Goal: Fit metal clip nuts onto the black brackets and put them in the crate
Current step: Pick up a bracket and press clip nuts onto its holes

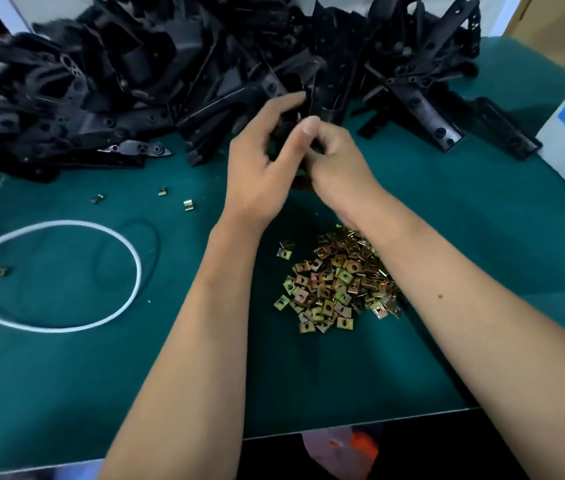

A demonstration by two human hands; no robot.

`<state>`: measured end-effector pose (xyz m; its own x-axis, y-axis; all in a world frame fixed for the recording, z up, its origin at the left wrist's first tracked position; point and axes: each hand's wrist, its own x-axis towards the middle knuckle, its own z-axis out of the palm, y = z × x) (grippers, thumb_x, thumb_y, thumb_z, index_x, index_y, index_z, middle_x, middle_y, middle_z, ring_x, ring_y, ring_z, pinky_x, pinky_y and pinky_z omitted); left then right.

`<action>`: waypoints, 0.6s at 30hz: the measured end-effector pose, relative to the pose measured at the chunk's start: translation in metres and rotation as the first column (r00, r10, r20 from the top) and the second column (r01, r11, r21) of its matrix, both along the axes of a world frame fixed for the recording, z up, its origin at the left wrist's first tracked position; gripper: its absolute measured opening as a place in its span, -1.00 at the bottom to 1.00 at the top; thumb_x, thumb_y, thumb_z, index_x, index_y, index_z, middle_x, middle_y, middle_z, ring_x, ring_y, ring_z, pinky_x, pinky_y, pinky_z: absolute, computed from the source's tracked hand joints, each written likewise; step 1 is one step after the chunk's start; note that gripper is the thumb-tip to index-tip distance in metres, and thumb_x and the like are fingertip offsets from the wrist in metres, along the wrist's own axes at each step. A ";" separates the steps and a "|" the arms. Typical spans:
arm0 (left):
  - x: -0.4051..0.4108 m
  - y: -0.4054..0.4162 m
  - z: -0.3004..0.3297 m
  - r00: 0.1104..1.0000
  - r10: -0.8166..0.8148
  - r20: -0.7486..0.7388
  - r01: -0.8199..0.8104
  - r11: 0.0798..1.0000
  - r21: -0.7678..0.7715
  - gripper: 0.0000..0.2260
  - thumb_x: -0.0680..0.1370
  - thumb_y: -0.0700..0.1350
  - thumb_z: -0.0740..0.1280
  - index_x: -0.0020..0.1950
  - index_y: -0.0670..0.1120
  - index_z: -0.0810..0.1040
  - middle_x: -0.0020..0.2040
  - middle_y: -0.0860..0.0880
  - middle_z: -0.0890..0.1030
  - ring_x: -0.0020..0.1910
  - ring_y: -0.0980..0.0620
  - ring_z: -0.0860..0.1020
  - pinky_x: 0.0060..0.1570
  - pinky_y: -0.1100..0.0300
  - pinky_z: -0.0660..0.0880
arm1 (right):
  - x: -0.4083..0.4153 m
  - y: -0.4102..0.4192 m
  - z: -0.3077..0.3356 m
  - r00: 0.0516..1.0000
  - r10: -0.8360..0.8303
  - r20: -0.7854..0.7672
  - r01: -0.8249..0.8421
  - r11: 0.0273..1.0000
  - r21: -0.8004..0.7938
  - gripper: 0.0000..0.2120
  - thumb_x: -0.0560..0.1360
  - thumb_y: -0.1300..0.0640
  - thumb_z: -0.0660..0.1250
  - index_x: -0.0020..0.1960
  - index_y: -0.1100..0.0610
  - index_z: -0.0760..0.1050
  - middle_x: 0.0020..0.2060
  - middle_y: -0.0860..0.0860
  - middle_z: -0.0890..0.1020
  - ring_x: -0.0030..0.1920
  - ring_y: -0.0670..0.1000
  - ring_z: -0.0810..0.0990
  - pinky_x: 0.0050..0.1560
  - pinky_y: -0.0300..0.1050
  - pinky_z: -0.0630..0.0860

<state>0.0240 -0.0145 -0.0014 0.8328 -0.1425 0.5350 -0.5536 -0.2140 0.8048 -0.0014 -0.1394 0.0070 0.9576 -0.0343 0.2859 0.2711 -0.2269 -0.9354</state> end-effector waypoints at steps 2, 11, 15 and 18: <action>0.002 0.000 -0.003 0.994 0.092 0.064 -0.097 0.991 0.092 -0.63 0.60 0.03 0.34 0.38 -0.08 0.53 0.21 0.06 0.64 0.22 0.14 0.58 0.26 0.08 0.52 | 0.000 -0.005 -0.001 0.998 -0.069 -0.008 0.066 0.981 -0.182 -0.74 0.57 0.25 0.32 0.18 -0.02 0.56 0.01 -0.17 0.67 0.09 -0.22 0.63 0.13 -0.22 0.60; 0.007 0.005 -0.012 0.947 0.312 -0.078 -0.290 0.932 0.217 -0.57 0.59 0.01 0.33 0.42 -0.08 0.42 0.32 -0.02 0.56 0.31 0.00 0.48 0.28 0.16 0.36 | -0.025 -0.024 0.002 0.893 0.371 -0.254 -0.440 0.603 -0.666 -0.75 0.35 -0.17 0.61 -0.02 -0.16 0.69 -0.13 -0.33 0.66 0.01 -0.30 0.58 0.22 -0.33 0.40; 0.012 0.006 -0.016 0.920 0.340 -0.196 -0.255 0.897 0.360 -0.61 0.69 0.10 0.19 0.44 -0.08 0.40 0.24 -0.12 0.61 0.27 -0.14 0.52 0.34 -0.14 0.37 | -0.024 -0.017 -0.005 0.875 0.410 -0.258 -0.463 0.553 -0.693 -0.81 0.37 -0.18 0.58 -0.05 -0.24 0.68 -0.10 -0.26 0.62 0.12 -0.19 0.49 0.38 -0.17 0.13; 0.015 0.008 -0.018 0.923 0.327 -0.205 -0.246 0.907 0.341 -0.65 0.70 -0.01 0.17 0.46 -0.08 0.38 0.15 -0.14 0.66 0.18 -0.19 0.56 0.27 -0.12 0.42 | -0.025 -0.018 -0.004 0.861 0.447 -0.243 -0.482 0.563 -0.671 -0.88 0.41 -0.03 0.60 -0.15 -0.16 0.66 -0.15 -0.20 0.62 0.04 -0.23 0.52 0.31 -0.35 0.20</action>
